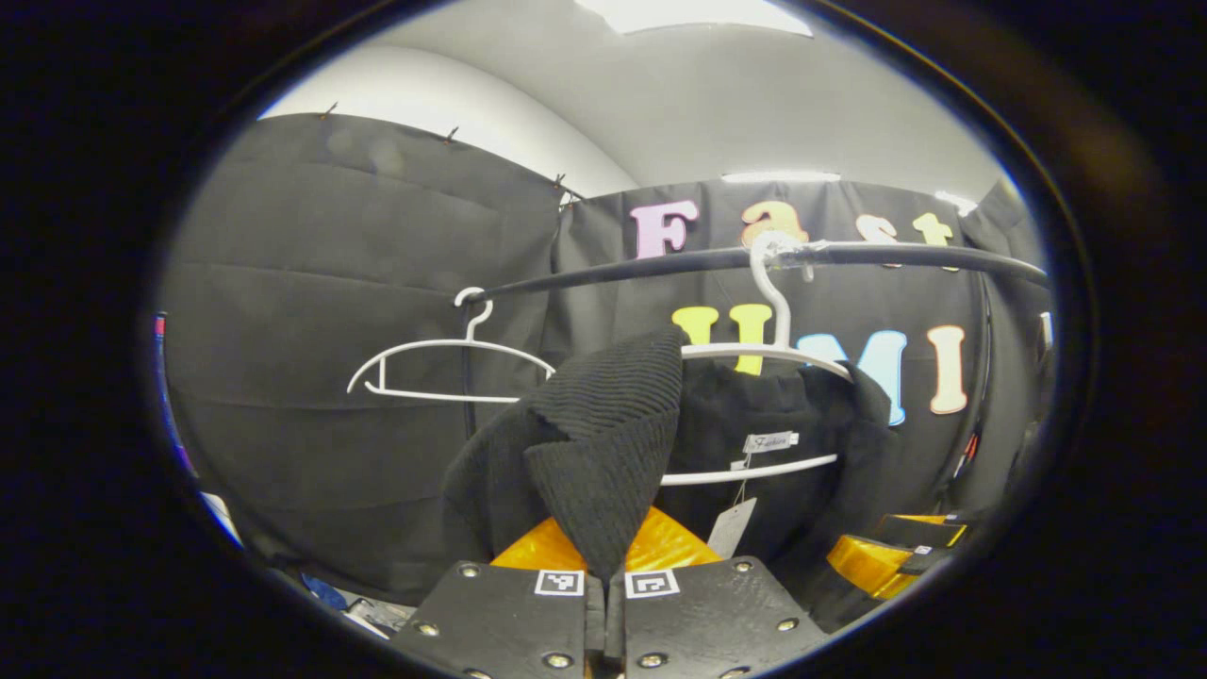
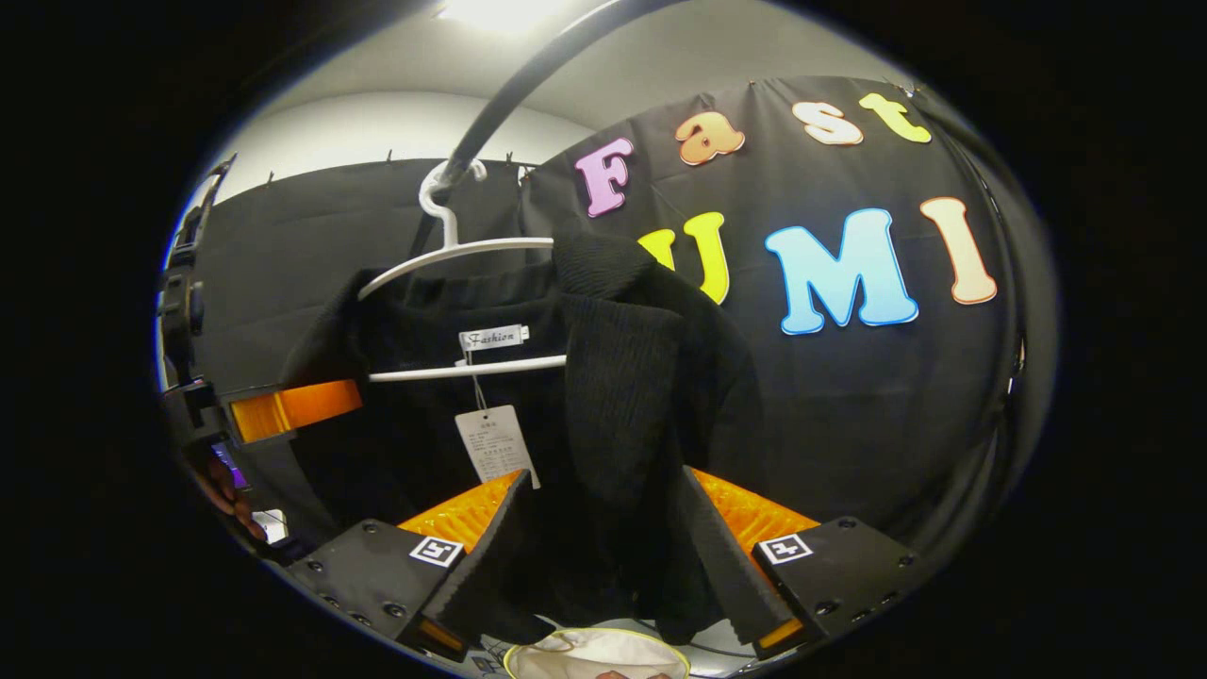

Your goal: Grasp the clothes on the hanger with both hands and then place them into the laundry hamper below.

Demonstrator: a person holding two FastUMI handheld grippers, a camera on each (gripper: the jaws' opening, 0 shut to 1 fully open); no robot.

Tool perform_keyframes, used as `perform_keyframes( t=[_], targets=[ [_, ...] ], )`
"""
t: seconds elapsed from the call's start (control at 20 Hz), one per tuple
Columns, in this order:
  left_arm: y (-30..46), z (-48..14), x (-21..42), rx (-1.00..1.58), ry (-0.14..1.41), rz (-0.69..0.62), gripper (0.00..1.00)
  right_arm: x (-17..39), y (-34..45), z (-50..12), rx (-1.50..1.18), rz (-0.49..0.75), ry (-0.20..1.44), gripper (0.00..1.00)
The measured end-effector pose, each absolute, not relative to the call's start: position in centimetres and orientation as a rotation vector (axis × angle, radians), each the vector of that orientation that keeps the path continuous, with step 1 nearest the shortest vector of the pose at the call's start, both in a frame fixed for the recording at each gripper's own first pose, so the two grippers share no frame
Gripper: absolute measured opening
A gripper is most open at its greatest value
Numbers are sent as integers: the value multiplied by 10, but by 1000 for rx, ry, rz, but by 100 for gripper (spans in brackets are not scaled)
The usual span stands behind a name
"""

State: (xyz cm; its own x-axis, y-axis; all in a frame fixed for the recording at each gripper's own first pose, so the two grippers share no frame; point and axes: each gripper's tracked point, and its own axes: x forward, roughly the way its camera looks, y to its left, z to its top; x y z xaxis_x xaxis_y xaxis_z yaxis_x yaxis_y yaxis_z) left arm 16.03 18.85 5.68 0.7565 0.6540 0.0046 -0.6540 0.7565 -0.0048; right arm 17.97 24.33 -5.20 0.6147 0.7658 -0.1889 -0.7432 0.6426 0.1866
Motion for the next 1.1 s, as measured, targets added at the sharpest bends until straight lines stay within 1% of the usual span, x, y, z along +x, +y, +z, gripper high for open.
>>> perform_keyframes(
  t=[0.1, 0.2, 0.3, 0.45, 0.55, 0.6, 0.65, 0.7, 0.8, 0.9, 0.95, 1.0, 1.05, 1.1],
  targets=[
    [198, 54, 152, -1, 1, 741, 2, 191, 250, -46, 97, 842, 232, 98],
    [202, 49, 154, -35, 5, 732, 2, 203, 254, -46, 65, 806, 216, 98],
    [205, 49, 157, -45, -4, 709, 2, 211, 258, -48, 50, 772, 213, 98],
    [203, 43, 160, -33, 23, 655, 1, 220, 262, -44, 50, 715, 193, 98],
    [198, 45, 161, -33, 18, 604, 2, 223, 266, -40, 33, 707, 166, 98],
    [196, 46, 160, -36, 16, 581, 1, 225, 269, -39, 26, 713, 157, 98],
    [195, 46, 158, -40, 13, 560, 2, 225, 272, -38, 32, 723, 152, 91],
    [194, 46, 156, -45, 12, 543, 1, 226, 274, -38, 42, 726, 151, 87],
    [192, 44, 153, -62, 15, 508, 1, 229, 273, -37, 44, 716, 145, 55],
    [192, 45, 153, -63, 14, 482, 1, 234, 264, -37, 50, 662, 152, 23],
    [194, 47, 152, -57, 13, 474, 1, 229, 269, -34, 77, 694, 150, 7],
    [195, 45, 151, -55, 14, 464, 2, 229, 279, -35, 101, 720, 153, 10],
    [193, 46, 152, -58, 16, 450, 1, 221, 274, -31, 111, 744, 156, 6],
    [188, 44, 154, -64, 26, 427, 2, 233, 277, -36, 93, 741, 163, 1]
  ],
)
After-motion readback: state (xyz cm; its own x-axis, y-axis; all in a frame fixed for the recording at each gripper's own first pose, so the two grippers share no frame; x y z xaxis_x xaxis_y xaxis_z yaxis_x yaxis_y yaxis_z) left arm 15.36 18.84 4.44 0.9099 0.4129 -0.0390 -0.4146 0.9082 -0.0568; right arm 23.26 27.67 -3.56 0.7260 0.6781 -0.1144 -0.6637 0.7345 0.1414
